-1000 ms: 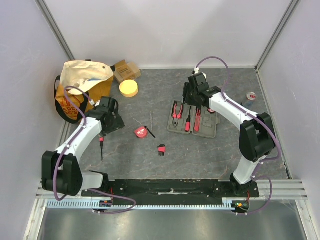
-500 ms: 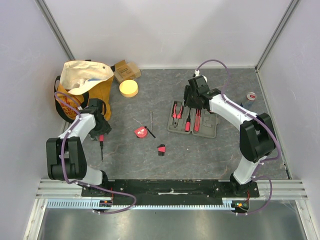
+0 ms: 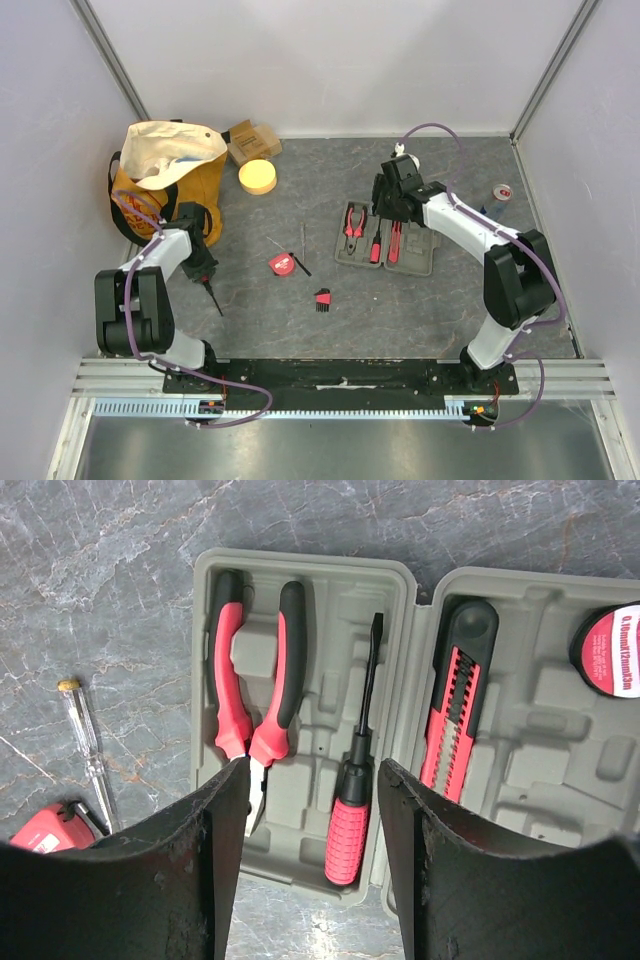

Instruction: Pack the tool kit

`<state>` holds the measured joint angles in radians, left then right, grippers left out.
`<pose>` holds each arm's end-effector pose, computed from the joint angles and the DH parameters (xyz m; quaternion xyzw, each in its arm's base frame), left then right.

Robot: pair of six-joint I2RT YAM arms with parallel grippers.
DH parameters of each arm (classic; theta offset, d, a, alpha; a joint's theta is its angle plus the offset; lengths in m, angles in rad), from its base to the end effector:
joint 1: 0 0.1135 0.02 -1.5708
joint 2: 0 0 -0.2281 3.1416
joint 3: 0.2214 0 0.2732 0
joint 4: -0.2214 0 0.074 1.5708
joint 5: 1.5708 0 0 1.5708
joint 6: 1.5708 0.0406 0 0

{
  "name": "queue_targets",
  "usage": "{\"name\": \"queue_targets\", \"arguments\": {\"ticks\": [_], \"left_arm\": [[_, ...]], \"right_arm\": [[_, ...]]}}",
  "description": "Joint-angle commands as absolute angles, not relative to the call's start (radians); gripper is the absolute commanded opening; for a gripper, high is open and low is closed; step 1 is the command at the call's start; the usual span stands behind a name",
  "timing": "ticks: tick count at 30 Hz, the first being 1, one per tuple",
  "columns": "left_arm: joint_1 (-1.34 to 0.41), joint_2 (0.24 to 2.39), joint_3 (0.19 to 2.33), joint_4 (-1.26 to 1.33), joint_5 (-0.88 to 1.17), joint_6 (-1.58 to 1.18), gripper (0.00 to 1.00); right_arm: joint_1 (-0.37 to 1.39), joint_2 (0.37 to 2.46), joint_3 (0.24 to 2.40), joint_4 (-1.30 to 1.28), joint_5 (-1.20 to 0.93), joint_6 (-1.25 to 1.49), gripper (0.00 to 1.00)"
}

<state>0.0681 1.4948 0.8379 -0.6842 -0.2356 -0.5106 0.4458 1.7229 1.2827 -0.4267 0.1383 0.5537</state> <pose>0.2749 0.0282 0.1152 -0.2944 0.9417 0.0889 0.1367 0.3590 0.1653 0.1926 0.0743 0.9338 0.1079 0.3329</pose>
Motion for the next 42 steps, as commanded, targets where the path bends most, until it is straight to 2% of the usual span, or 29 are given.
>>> {"name": "queue_targets", "arguments": {"ticks": [1,5,7,9,12,15,19,25,31,36,42], "left_arm": [[0.061,1.468,0.815,-0.649,-0.152,-0.535,0.19],[0.049,1.445,0.805,-0.652,-0.144,-0.545,0.16],[0.04,1.437,0.799,-0.655,-0.14,-0.548,0.34],[0.037,1.442,0.785,-0.653,-0.138,-0.558,0.4],[0.037,1.463,0.779,-0.653,-0.137,-0.565,0.42],[0.035,1.468,0.785,-0.652,-0.13,-0.565,0.36],[0.02,1.428,0.79,-0.666,-0.152,-0.569,0.03],[-0.15,1.309,0.862,-0.706,-0.201,-0.615,0.02],[-0.369,1.238,0.919,-0.519,-0.08,-0.604,0.02],[-0.469,1.36,1.043,-0.327,0.099,-0.517,0.02],[-0.57,1.647,1.307,-0.262,0.255,-0.443,0.02]], "right_arm": [[0.433,1.677,1.278,-0.4,0.161,0.558,0.61],[0.426,1.675,1.281,-0.4,0.155,0.551,0.6],[0.425,1.674,1.281,-0.4,0.152,0.548,0.6],[0.422,1.672,1.281,-0.4,0.152,0.545,0.6],[0.42,1.669,1.279,-0.403,0.15,0.542,0.6],[0.416,1.663,1.276,-0.402,0.15,0.54,0.6],[0.413,1.654,1.269,-0.4,0.147,0.54,0.6],[0.411,1.64,1.267,-0.403,0.15,0.54,0.6],[0.402,1.612,1.262,-0.407,0.161,0.541,0.6],[0.394,1.569,1.24,-0.411,0.181,0.545,0.6],[0.376,1.5,1.19,-0.426,0.215,0.546,0.6]]}}
